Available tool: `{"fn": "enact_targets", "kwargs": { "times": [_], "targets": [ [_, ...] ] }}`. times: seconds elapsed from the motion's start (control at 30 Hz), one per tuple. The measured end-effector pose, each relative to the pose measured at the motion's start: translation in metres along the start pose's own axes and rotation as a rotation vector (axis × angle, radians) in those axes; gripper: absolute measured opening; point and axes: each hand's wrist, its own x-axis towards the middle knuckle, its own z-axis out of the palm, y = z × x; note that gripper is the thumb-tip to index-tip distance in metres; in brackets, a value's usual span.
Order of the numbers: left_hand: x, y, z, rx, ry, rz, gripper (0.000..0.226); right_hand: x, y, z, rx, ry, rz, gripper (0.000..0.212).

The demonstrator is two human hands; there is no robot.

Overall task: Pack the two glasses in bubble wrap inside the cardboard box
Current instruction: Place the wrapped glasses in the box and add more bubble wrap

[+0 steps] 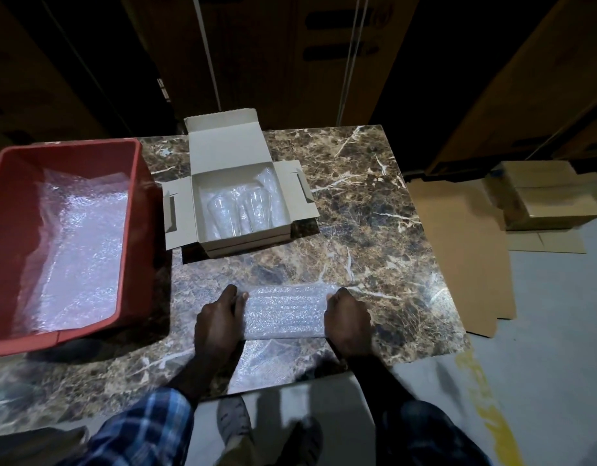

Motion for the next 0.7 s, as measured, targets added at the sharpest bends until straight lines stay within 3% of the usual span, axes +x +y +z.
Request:
{"fn": "enact_targets", "kwargs": {
  "times": [0.17, 0.3, 0.43, 0.57, 0.7],
  "targets": [
    [-0.005, 0.011, -0.001, 0.076, 0.048, -0.005, 0.022, -0.001, -0.004, 0.006, -0.069, 0.112, -0.066, 0.025],
    [-0.01, 0.019, 0.0, -0.029, 0.133, -0.071, 0.034, -0.003, 0.0, 0.016, -0.046, 0.186, -0.076, 0.03],
    [-0.02, 0.021, 0.003, 0.103, 0.228, 0.303, 0.033, -0.007, -0.003, 0.029, -0.216, 0.416, -0.293, 0.031],
    [-0.032, 0.002, 0.027, 0.207, -0.017, 0.576, 0.049, -0.017, -0.001, 0.064, -0.202, 0.29, -0.655, 0.046],
    [-0.03, -0.008, 0.037, 0.285, -0.186, 0.577, 0.054, -0.018, 0.012, 0.081, -0.177, 0.122, -0.667, 0.05]
  ]
}}
